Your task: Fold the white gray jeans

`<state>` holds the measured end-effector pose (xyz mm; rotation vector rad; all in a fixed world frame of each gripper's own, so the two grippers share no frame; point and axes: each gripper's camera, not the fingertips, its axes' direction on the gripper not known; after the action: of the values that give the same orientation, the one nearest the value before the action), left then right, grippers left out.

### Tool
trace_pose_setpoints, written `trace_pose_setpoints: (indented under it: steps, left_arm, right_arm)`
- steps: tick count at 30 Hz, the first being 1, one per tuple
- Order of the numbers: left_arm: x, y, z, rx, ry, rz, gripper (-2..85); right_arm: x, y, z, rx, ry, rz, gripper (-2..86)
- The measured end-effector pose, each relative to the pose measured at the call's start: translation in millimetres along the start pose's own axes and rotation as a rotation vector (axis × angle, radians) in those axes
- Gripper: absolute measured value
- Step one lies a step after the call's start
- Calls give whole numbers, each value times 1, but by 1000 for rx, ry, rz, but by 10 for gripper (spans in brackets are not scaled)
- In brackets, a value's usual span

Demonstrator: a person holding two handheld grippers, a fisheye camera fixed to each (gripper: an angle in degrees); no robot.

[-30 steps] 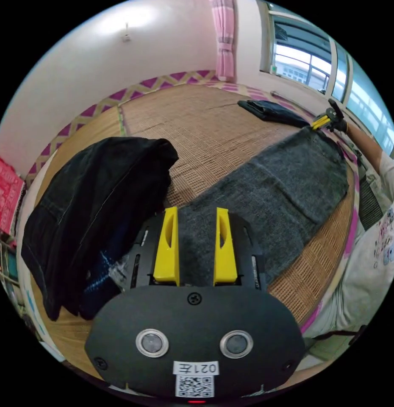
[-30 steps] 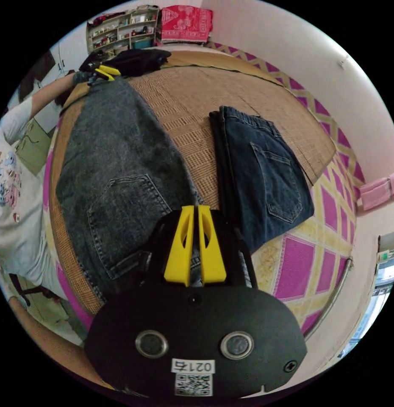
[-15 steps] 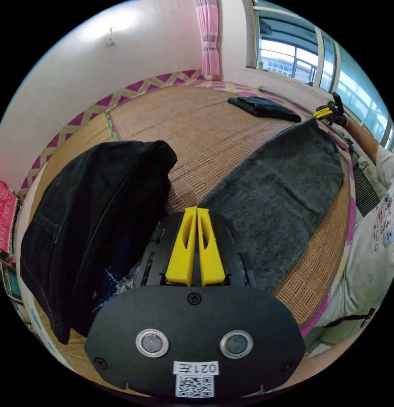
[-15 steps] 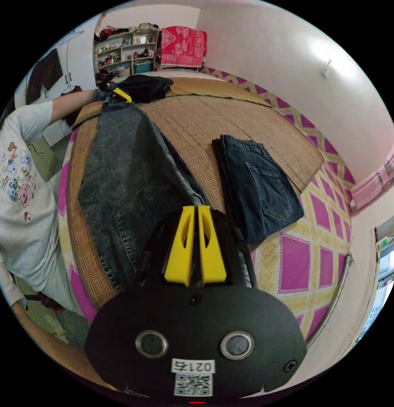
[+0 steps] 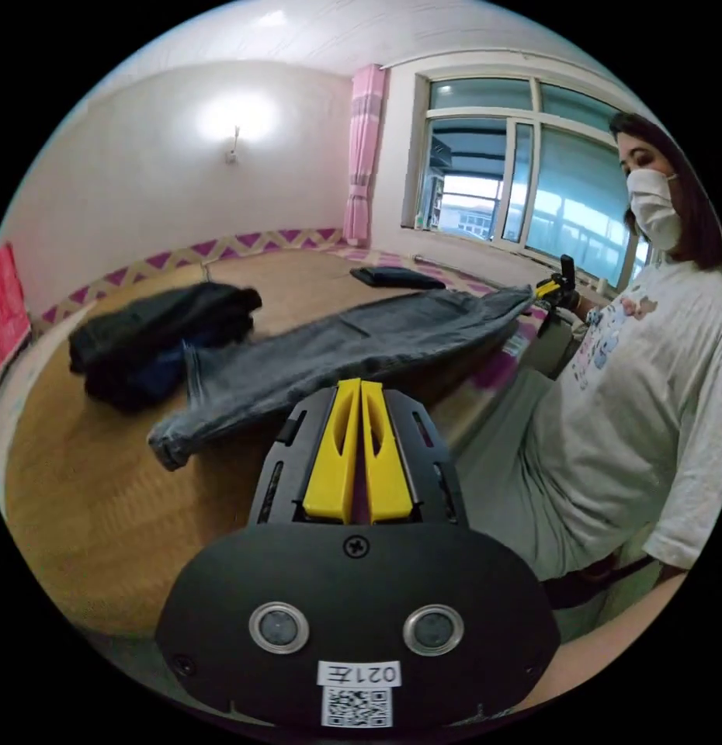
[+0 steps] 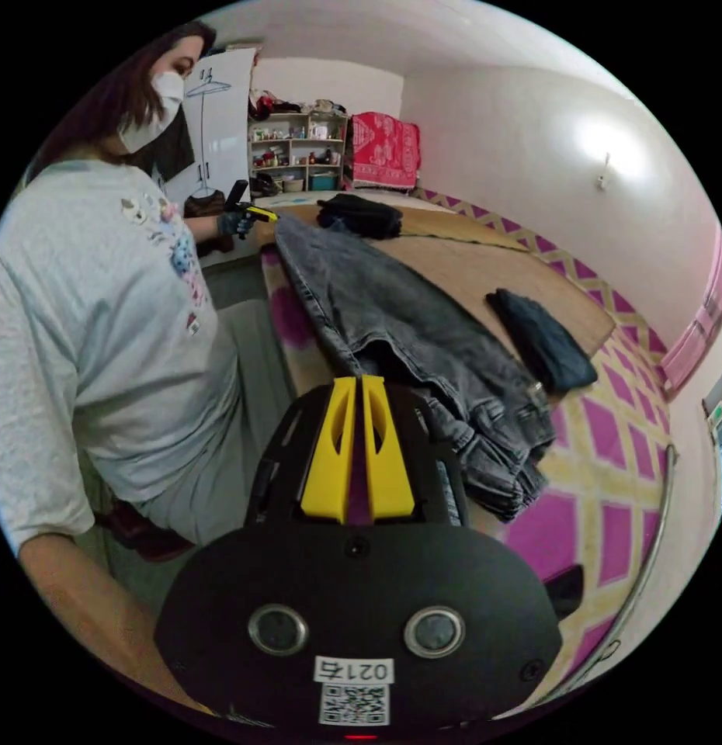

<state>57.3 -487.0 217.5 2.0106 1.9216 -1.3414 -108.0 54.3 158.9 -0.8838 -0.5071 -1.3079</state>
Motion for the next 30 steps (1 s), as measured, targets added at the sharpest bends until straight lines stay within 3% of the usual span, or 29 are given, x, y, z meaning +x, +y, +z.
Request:
trace_pose_setpoints:
  steps: [5, 10, 15, 20, 23, 27, 28, 30]
  left_arm:
    - [-2, 74, 13, -58, 65, -272, -9]
    - [8, 49, -49, 46, 99, -248, -6]
    - [-1, -6, -60, -9, -152, -235, 30]
    - [-57, 1, -9, -176, -158, -475, -2]
    - [-62, 21, -34, -66, -67, -559, -8]
    - [-54, 19, -56, -53, -93, -545, -9]
    - [-51, 12, -66, -15, -92, -522, -9]
    - [-51, 2, -80, 101, -54, -474, -9]
  right_arm:
    - [-15, 55, 58, -70, -122, 164, -5]
    - [-17, 49, 45, -144, -154, 209, 0]
    - [14, 26, 15, 76, 118, 307, 56]
    - [47, 35, 89, -235, 233, 417, 5]
    - [31, 50, 80, -177, 290, 424, -4]
    - [30, 32, 69, -321, 291, 472, -7]
    - [31, 27, 63, -289, 282, 466, -7]
    - [40, 17, 38, -36, 280, 492, -7]
